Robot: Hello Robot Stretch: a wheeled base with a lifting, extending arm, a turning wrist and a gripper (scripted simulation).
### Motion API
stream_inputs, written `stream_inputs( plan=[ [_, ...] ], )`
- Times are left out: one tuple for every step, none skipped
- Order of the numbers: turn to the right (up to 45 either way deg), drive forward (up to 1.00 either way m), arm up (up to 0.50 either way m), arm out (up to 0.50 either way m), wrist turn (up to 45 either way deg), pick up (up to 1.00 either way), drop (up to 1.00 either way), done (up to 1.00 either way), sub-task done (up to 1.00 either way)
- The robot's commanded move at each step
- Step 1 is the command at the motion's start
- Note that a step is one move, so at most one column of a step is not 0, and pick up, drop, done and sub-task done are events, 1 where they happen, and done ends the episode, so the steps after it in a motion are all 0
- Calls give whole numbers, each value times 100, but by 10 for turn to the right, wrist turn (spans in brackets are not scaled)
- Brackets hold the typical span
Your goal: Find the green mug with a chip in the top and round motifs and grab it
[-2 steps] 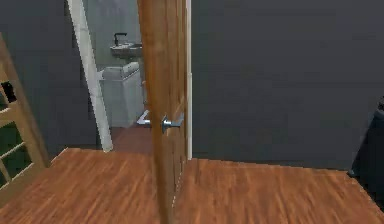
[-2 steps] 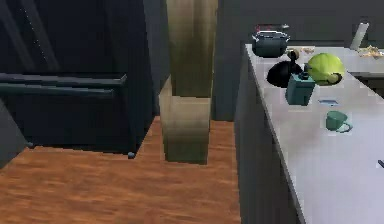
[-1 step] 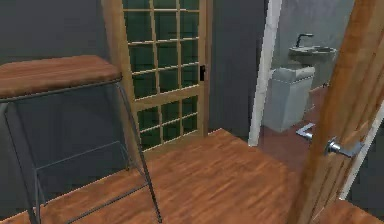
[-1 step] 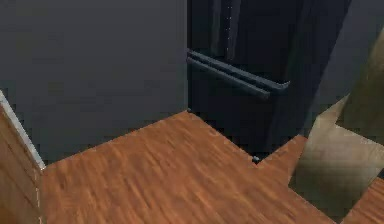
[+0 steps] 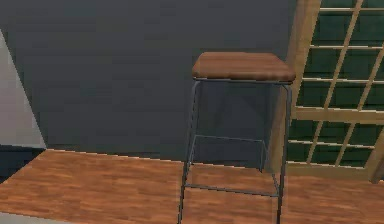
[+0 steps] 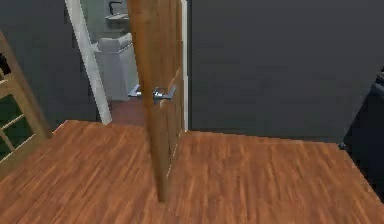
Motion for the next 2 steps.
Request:
stream_inputs(
  plan=[
    [0,50,0,0,0,0,0,0,0],
    [-390,0,0,0,0,0,0,0,0]
  ],
)
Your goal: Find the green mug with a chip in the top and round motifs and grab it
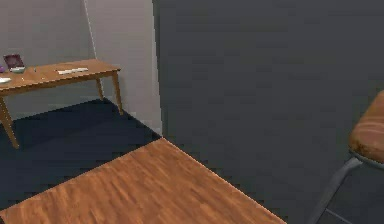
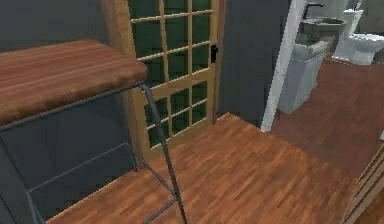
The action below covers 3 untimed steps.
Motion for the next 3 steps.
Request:
stream_inputs(
  plan=[
    [0,20,0,0,0,0,0,0,0],
    [-420,0,0,0,0,0,0,0,0],
    [0,80,0,0,0,0,0,0,0]
  ],
)
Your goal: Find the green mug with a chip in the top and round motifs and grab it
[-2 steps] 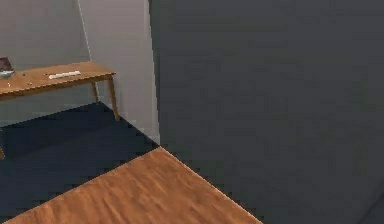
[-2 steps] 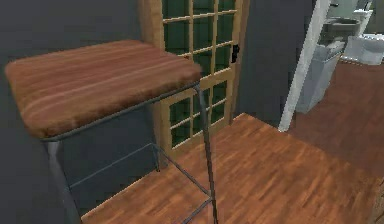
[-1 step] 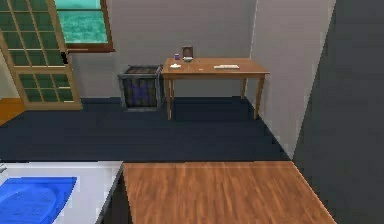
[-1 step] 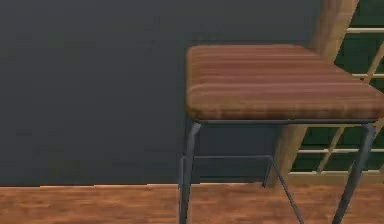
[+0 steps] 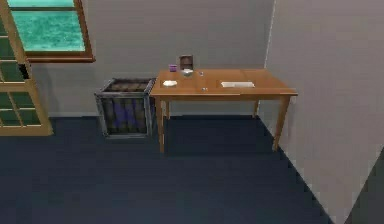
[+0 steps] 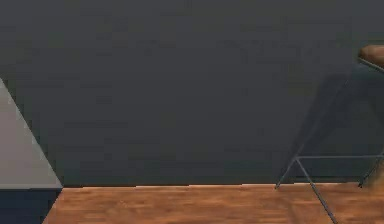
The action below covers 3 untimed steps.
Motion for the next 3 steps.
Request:
stream_inputs(
  plan=[
    [-450,0,0,0,0,0,0,0,0],
    [0,20,0,0,0,0,0,0,0],
    [-450,0,0,0,0,0,0,0,0]
  ],
)
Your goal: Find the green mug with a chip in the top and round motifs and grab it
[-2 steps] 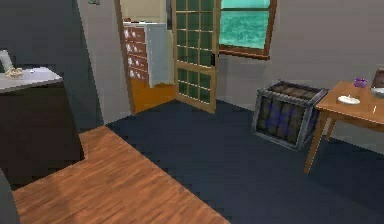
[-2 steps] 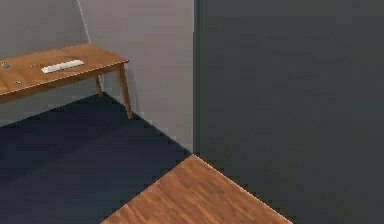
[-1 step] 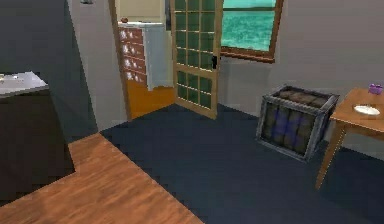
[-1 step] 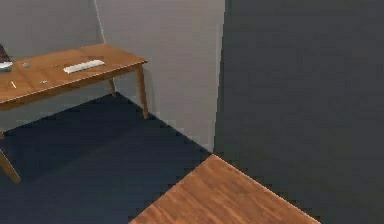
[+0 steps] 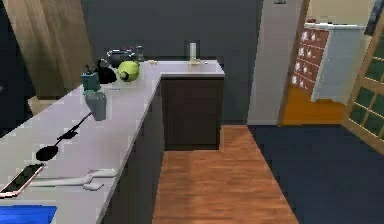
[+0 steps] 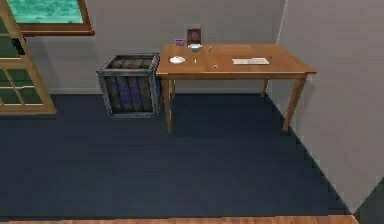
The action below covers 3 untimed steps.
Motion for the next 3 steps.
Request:
stream_inputs(
  plan=[
    [0,90,0,0,0,0,0,0,0],
    [-450,0,0,0,0,0,0,0,0],
    [-450,0,0,0,0,0,0,0,0]
  ],
)
